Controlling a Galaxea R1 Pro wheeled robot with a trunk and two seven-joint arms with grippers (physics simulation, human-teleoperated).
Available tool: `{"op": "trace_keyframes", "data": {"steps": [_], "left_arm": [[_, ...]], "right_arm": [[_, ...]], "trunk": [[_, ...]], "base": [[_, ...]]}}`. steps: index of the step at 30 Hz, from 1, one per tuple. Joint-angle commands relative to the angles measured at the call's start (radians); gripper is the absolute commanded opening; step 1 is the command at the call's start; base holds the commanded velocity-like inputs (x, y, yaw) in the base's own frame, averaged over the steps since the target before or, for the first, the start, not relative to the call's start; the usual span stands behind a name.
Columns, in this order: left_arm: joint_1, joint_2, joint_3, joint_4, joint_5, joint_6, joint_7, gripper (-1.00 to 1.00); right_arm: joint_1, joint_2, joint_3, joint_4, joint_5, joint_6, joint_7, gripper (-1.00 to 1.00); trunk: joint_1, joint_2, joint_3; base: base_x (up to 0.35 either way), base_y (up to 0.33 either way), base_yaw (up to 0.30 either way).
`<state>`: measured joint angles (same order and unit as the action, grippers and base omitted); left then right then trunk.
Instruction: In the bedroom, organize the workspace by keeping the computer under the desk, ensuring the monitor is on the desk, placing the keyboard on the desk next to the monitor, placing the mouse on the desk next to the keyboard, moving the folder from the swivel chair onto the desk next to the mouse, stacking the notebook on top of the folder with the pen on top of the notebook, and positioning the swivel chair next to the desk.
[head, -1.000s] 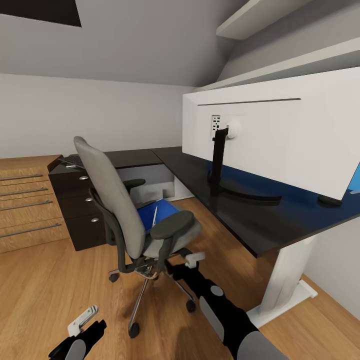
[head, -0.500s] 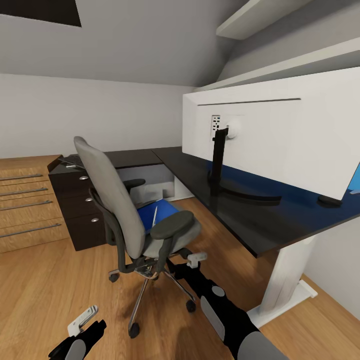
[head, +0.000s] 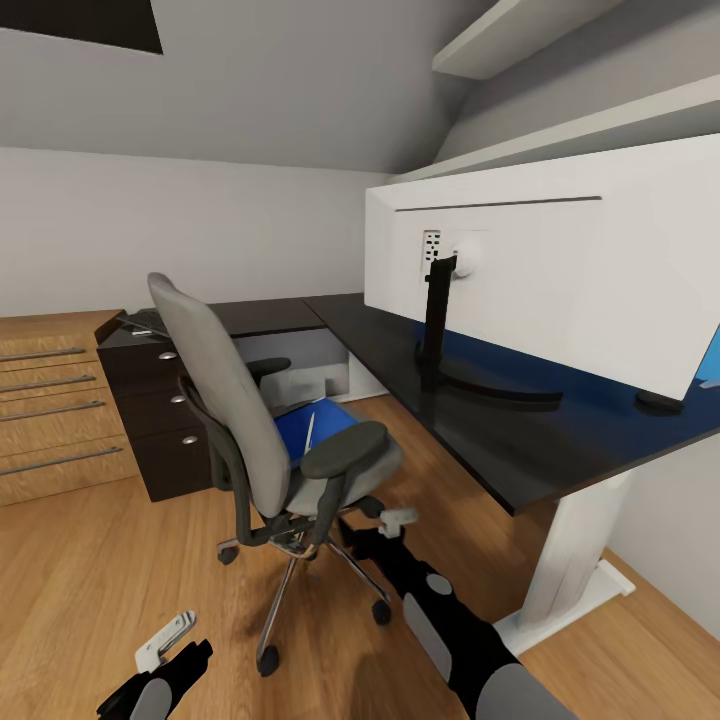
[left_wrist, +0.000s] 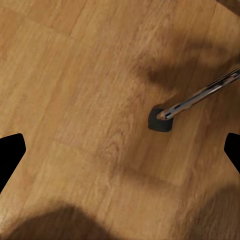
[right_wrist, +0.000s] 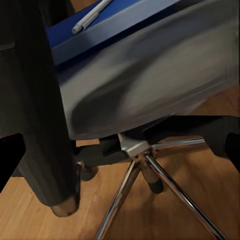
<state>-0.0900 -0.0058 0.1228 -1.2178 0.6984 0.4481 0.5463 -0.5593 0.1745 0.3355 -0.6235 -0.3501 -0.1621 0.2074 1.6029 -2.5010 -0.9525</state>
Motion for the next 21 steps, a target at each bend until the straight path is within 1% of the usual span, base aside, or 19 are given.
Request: {"op": "trace_keyframes", "data": {"steps": [1, 2, 5, 6, 9, 12, 16, 21], "left_arm": [[0.0, -0.001, 0.001, -0.002, 0.009, 0.003, 0.006, 1.0], [0.0, -0.001, 0.001, -0.002, 0.009, 0.003, 0.006, 1.0], [0.0, -0.001, 0.001, -0.002, 0.009, 0.003, 0.006, 1.0], [0.0, -0.001, 0.001, -0.002, 0.009, 0.003, 0.006, 1.0], [0.0, 0.0, 0.001, -0.002, 0.009, 0.003, 0.006, 1.0], [0.0, 0.0, 0.001, -0.001, 0.009, 0.003, 0.006, 1.0], [0.0, 0.0, 0.002, -0.001, 0.009, 0.004, 0.006, 1.0], [0.0, 0.0, 0.002, -0.001, 0.008, 0.004, 0.008, 1.0]], "right_arm": [[-0.001, -0.001, -0.006, 0.004, -0.011, -0.004, 0.002, 1.0], [-0.001, -0.001, -0.006, 0.004, -0.011, -0.004, 0.002, 1.0], [-0.002, -0.001, -0.042, 0.01, -0.012, -0.004, 0.001, 1.0], [-0.002, -0.001, -0.042, 0.01, -0.012, -0.004, 0.001, 1.0], [-0.002, -0.001, -0.086, 0.014, -0.013, -0.003, 0.001, 1.0], [-0.003, -0.001, -0.116, 0.016, -0.013, -0.002, 0.001, 1.0], [-0.003, -0.001, -0.132, 0.017, -0.013, -0.001, 0.001, 1.0], [-0.003, -0.001, -0.142, 0.017, -0.013, -0.001, 0.0, 1.0]], "trunk": [[0.0, 0.0, -0.001], [0.0, 0.0, -0.001], [0.0, 0.0, -0.001], [0.0, 0.0, -0.001], [0.0, 0.0, -0.001], [0.0, 0.0, -0.001], [0.0, 0.0, -0.001], [0.0, 0.0, -0.001]], "base": [[0.0, 0.0, 0.0], [0.0, 0.0, 0.0], [0.0, 0.0, 0.0], [0.0, 0.0, 0.0], [0.0, 0.0, 0.0], [0.0, 0.0, 0.0], [0.0, 0.0, 0.0], [0.048, 0.0, 0.0]]}}
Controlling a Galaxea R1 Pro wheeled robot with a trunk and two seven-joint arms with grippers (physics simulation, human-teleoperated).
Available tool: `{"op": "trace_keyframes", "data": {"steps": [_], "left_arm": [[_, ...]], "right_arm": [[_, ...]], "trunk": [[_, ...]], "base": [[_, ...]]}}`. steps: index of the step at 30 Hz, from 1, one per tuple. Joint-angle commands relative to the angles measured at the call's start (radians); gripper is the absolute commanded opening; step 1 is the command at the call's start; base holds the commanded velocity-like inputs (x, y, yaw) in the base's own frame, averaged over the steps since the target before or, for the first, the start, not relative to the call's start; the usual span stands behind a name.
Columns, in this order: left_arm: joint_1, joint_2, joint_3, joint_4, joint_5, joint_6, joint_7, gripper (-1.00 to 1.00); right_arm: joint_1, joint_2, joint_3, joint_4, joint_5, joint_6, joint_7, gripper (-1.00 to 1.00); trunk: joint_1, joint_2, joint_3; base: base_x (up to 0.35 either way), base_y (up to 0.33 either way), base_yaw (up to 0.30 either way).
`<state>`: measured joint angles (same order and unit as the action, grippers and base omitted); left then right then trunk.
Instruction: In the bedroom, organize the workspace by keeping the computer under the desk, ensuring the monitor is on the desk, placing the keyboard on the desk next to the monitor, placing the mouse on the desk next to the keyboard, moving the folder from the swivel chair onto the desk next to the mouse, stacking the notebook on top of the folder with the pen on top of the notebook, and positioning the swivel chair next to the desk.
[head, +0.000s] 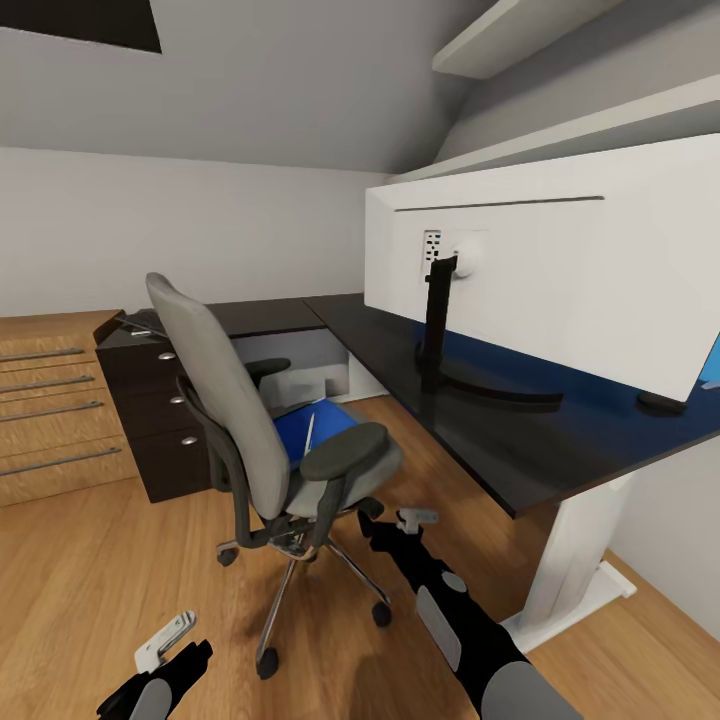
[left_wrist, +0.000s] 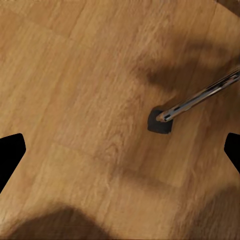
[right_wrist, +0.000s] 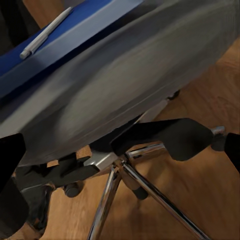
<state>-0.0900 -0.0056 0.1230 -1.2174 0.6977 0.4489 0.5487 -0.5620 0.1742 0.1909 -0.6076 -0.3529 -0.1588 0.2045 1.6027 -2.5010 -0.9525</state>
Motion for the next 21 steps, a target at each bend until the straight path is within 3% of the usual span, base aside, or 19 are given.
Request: {"op": "trace_keyframes", "data": {"steps": [1, 10, 21], "left_arm": [[0.0, -0.001, 0.001, -0.002, 0.009, 0.003, 0.006, 1.0], [0.0, -0.001, 0.001, -0.002, 0.007, 0.002, 0.011, 1.0], [0.0, -0.001, 0.003, -0.001, 0.009, 0.003, 0.007, 1.0]], "right_arm": [[-0.001, 0.0, 0.003, 0.001, -0.011, -0.004, 0.003, 1.0], [-0.001, 0.0, -0.001, 0.002, -0.01, 0.002, 0.003, 1.0], [-0.001, 0.0, 0.013, 0.002, -0.001, 0.008, 0.002, 1.0]], "trunk": [[0.0, 0.0, -0.001], [0.0, 0.0, -0.001], [0.0, 0.0, -0.001]], "base": [[0.123, 0.0, 0.0], [0.186, 0.0, 0.0], [0.045, 0.0, 0.0]]}}
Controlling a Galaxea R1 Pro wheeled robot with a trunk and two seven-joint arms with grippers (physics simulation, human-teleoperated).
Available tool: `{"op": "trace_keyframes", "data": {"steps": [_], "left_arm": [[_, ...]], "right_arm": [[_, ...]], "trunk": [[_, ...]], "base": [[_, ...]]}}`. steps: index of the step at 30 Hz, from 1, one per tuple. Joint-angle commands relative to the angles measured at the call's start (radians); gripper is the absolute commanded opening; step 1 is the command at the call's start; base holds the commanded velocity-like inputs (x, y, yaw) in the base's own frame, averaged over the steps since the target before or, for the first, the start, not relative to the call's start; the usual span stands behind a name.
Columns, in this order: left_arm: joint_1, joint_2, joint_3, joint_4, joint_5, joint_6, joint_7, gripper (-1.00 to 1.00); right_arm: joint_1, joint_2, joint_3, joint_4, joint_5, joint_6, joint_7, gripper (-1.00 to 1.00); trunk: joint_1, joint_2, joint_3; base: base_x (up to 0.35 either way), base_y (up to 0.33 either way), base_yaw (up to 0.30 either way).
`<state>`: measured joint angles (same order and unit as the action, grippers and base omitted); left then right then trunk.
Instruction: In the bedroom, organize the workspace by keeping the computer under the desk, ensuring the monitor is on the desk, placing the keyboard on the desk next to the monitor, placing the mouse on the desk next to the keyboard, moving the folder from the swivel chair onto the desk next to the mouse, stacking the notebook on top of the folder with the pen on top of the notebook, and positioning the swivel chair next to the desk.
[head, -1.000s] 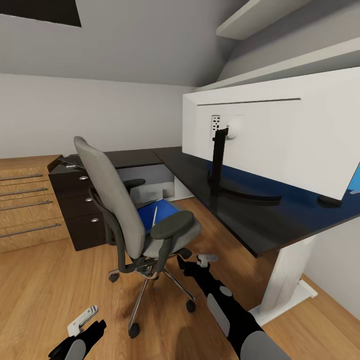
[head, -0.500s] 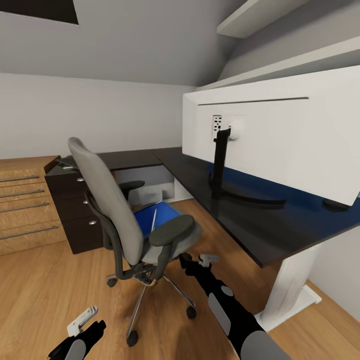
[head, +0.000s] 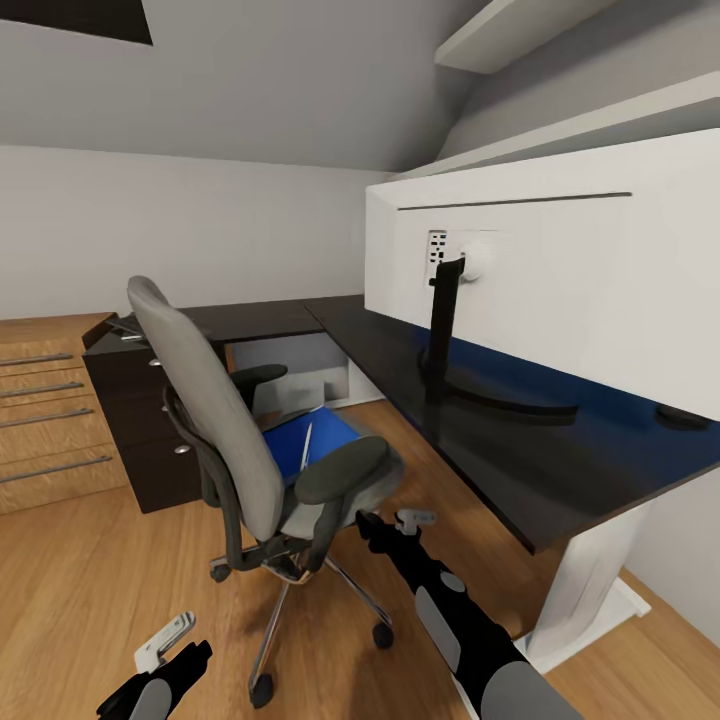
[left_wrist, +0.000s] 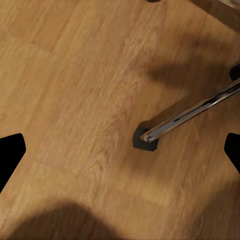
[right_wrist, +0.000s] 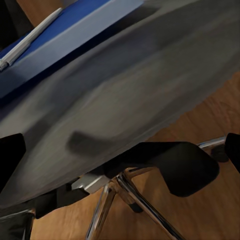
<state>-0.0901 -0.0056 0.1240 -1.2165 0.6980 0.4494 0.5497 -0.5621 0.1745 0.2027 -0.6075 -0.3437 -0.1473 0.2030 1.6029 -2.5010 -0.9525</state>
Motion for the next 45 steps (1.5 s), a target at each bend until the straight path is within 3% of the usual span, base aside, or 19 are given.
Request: {"op": "trace_keyframes", "data": {"steps": [1, 19, 26, 32, 45], "left_arm": [[0.0, -0.001, 0.001, -0.002, 0.009, 0.003, 0.006, 1.0], [0.0, -0.001, 0.002, -0.001, 0.01, 0.003, 0.013, 1.0], [0.0, -0.001, 0.002, -0.001, 0.009, 0.002, 0.016, 1.0], [0.0, -0.001, 0.002, 0.001, 0.008, 0.002, 0.018, 1.0], [0.0, 0.0, 0.003, 0.008, 0.009, 0.002, 0.018, 1.0]], "right_arm": [[-0.001, 0.0, 0.001, 0.002, -0.01, -0.004, 0.004, 1.0], [-0.001, 0.0, 0.026, 0.002, -0.003, -0.003, 0.011, 1.0], [-0.001, 0.0, 0.091, 0.002, 0.0, -0.002, 0.012, 1.0], [-0.001, 0.0, 0.195, 0.002, 0.003, -0.001, 0.007, 1.0], [-0.001, 0.0, 0.222, 0.002, 0.003, -0.001, 0.003, 1.0]], "trunk": [[0.0, 0.0, -0.001], [0.0, 0.0, -0.001], [0.0, 0.0, -0.001], [0.0, 0.0, -0.001], [0.0, 0.0, -0.001]], "base": [[0.017, 0.0, 0.0], [0.004, 0.0, 0.0], [0.0, 0.0, 0.0], [0.0, 0.0, 0.0], [0.0, 0.082, 0.024]]}}
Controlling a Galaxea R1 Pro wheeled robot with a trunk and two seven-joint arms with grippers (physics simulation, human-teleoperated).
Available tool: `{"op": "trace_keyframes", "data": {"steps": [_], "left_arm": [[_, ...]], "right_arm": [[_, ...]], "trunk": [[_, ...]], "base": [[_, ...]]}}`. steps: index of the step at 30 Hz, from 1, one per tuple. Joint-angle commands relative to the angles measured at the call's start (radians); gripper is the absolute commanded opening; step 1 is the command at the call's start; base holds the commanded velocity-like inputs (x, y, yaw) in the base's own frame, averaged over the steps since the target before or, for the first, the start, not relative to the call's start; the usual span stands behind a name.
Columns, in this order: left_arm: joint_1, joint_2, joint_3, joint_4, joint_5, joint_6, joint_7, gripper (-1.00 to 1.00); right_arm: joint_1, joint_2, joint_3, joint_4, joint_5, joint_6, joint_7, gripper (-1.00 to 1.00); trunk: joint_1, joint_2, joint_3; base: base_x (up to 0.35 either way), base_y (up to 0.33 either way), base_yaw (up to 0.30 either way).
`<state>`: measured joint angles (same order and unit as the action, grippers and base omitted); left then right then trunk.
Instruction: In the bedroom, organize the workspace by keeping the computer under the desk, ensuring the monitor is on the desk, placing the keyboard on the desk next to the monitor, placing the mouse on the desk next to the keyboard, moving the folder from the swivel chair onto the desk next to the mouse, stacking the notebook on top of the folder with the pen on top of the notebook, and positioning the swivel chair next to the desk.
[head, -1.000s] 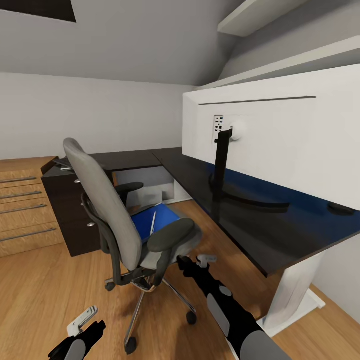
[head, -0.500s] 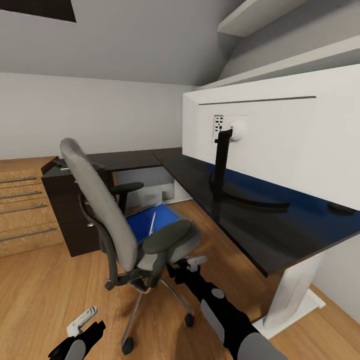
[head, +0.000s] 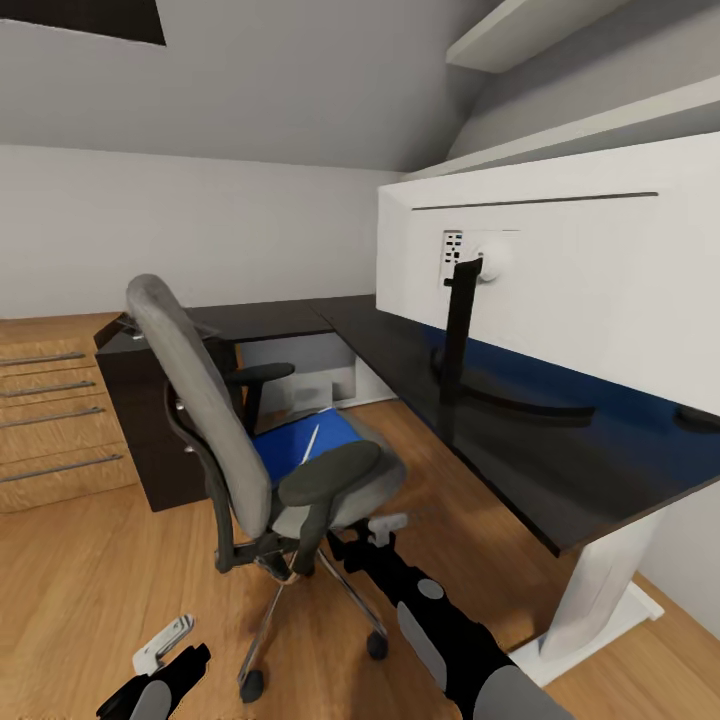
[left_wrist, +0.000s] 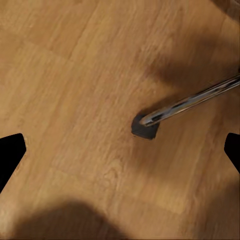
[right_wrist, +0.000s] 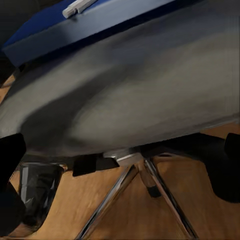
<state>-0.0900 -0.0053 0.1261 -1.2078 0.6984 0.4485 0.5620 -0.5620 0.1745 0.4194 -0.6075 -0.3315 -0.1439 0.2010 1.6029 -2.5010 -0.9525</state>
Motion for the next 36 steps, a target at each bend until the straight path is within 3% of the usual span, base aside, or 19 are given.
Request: {"op": "trace_keyframes", "data": {"steps": [1, 9, 23, 30, 36], "left_arm": [[-0.001, -0.001, 0.001, -0.001, 0.009, 0.002, 0.006, 1.0], [-0.001, -0.001, 0.001, -0.001, 0.009, 0.002, 0.006, 1.0], [-0.001, -0.001, 0.001, -0.001, 0.009, 0.002, 0.006, 1.0], [-0.001, -0.001, 0.001, -0.001, 0.009, 0.002, 0.006, 1.0], [-0.001, -0.001, 0.001, -0.001, 0.009, 0.002, 0.006, 1.0]], "right_arm": [[-0.001, 0.0, 0.005, 0.002, -0.009, -0.004, 0.005, 1.0], [-0.001, 0.0, 0.005, 0.002, -0.009, -0.005, 0.005, 1.0], [-0.001, 0.0, 0.011, -0.001, -0.013, -0.002, -0.032, 1.0], [0.0, 0.0, 0.074, -0.004, -0.014, 0.0, -0.041, 1.0], [0.0, 0.0, 0.093, -0.004, -0.014, 0.0, -0.045, 1.0]], "trunk": [[0.0, 0.0, -0.001], [0.0, 0.0, -0.001], [0.0, 0.0, -0.001], [0.0, 0.0, -0.001], [0.0, 0.0, -0.001]], "base": [[0.0, 0.253, 0.131], [0.0, 0.234, 0.17], [0.0, 0.022, 0.118], [0.0, 0.0, 0.26], [0.0, 0.0, 0.275]]}}
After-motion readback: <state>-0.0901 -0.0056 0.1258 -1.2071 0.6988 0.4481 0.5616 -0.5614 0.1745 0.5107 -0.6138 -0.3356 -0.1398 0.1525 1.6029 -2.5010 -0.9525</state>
